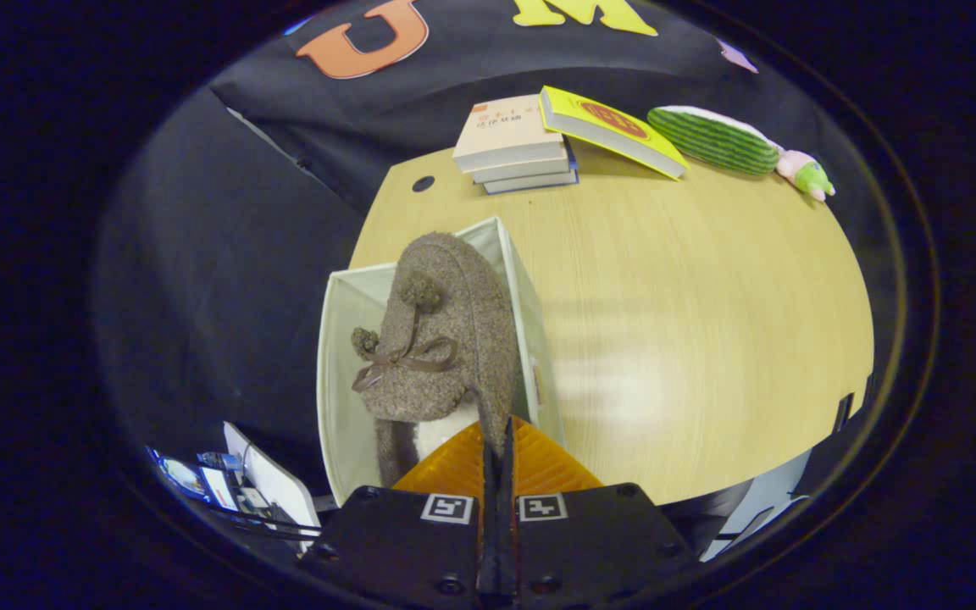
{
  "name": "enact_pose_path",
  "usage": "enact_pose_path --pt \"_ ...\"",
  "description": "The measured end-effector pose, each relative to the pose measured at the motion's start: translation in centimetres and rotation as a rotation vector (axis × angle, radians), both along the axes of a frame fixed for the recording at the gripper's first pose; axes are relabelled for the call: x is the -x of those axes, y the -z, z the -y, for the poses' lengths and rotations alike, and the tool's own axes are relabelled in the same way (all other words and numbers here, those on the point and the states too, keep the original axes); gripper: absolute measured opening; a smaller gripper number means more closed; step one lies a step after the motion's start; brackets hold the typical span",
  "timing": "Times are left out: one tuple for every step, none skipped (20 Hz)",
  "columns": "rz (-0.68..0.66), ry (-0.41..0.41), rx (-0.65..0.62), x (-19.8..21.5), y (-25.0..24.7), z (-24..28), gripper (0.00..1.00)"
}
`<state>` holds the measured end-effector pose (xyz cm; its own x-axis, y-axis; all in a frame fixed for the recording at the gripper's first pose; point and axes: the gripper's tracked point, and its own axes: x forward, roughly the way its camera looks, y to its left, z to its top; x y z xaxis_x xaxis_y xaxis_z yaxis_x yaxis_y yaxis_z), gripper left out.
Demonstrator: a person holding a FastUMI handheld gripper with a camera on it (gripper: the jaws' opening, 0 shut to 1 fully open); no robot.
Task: Open the storage box then place both shoes into the box .Put the left shoe in first, then the right shoe, with the right side of both shoes facing outward in a uniform manner.
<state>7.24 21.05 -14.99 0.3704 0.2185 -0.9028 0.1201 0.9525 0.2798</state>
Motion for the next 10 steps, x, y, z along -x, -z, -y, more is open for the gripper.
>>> enact_pose_path --pt "-0.004 -0.008 -0.007 0.08 0.24 -0.27 0.06" --pt "-0.007 -0.011 -0.016 0.04 0.50 -0.46 0.06" --pt "-0.011 -0.006 -0.019 0.09 0.67 -0.52 0.06" --pt "-0.012 -0.005 -0.015 0.19 0.74 -0.38 0.06" --pt "-0.008 -0.004 -0.003 0.17 0.77 -0.08 0.08" --pt "-0.003 -0.004 0.006 0.34 0.80 -0.03 0.08" --pt "0.002 -0.006 0.011 0.50 0.73 0.10 0.09" --pt "0.007 -0.008 0.013 0.67 0.69 0.09 0.09" --pt "0.006 -0.017 0.016 0.86 0.62 0.01 0.09" --pt "0.013 -0.026 0.021 0.99 0.47 0.09 0.10"
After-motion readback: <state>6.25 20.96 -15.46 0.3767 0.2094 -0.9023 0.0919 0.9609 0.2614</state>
